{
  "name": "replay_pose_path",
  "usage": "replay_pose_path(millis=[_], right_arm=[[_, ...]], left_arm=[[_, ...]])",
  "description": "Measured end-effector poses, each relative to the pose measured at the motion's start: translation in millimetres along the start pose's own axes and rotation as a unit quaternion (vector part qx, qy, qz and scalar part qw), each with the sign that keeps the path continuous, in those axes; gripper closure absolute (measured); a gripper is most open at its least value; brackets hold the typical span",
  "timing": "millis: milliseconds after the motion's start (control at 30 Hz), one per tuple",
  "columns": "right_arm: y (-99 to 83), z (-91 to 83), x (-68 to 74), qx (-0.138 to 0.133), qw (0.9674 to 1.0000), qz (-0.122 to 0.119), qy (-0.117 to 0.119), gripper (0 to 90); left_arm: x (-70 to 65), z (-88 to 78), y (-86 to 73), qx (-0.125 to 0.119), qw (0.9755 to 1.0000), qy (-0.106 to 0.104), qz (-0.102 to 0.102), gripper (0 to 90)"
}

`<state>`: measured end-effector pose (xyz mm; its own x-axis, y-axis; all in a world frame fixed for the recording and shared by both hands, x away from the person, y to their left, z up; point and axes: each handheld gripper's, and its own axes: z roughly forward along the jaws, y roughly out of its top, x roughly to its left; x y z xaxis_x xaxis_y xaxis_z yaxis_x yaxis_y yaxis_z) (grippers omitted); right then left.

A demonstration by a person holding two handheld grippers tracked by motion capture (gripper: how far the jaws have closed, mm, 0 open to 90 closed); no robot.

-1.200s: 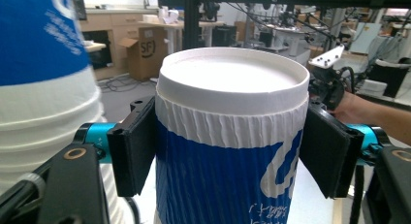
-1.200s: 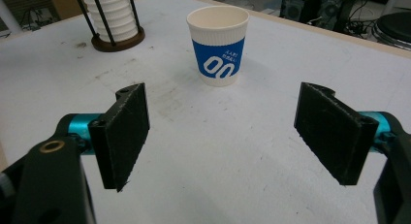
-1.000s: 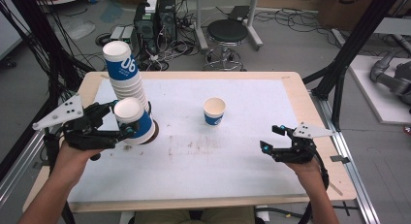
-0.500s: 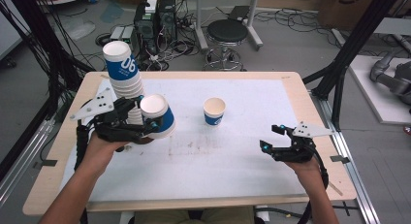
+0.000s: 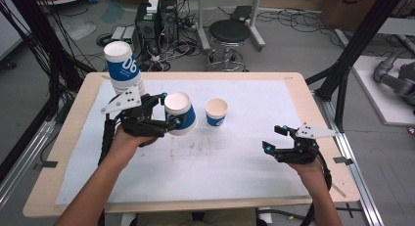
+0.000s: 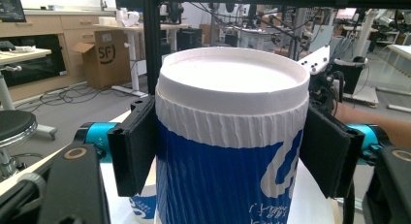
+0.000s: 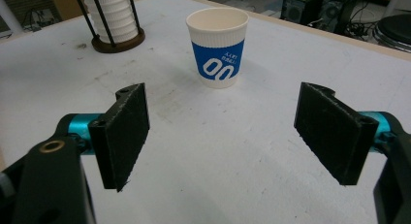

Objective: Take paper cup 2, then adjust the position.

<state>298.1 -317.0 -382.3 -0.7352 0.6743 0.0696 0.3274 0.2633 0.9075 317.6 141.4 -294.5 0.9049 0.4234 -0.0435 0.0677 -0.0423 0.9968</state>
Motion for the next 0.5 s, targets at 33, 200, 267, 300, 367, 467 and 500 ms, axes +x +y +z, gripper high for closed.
replay_pose_path(millis=[33,200,267,300,367,467,500], right_arm=[[0.2,-0.6,0.2,0.000,1.0000,0.000,0.000,20.7],[-0.2,-3.9,-0.7,-0.005,1.0000,0.001,-0.003,20.8],[-0.6,-3.9,-1.0,-0.004,1.0000,0.003,-0.003,20.8],[-0.4,-3.4,-1.1,-0.005,1.0000,0.002,-0.003,20.8],[0.1,-2.4,-0.3,-0.004,1.0000,0.003,0.002,20.8],[0.7,-0.8,1.0,-0.006,0.9999,0.000,0.009,20.8],[0.7,-0.3,1.0,-0.008,0.9999,-0.003,0.011,20.7]], left_arm=[[-0.2,1.6,0.0,0.000,1.0000,0.000,0.000,28.1],[1.0,9.0,0.3,-0.001,1.0000,-0.001,0.000,28.1],[2.6,11.9,-0.3,-0.003,1.0000,0.000,-0.002,28.0],[3.0,13.9,-1.0,-0.003,1.0000,-0.001,-0.004,28.0],[4.0,17.8,-2.5,0.000,1.0000,-0.004,-0.004,28.0],[4.7,23.1,-5.4,0.003,1.0000,-0.007,-0.005,28.0],[4.8,24.6,-6.4,0.002,0.9999,-0.009,-0.006,28.0]])
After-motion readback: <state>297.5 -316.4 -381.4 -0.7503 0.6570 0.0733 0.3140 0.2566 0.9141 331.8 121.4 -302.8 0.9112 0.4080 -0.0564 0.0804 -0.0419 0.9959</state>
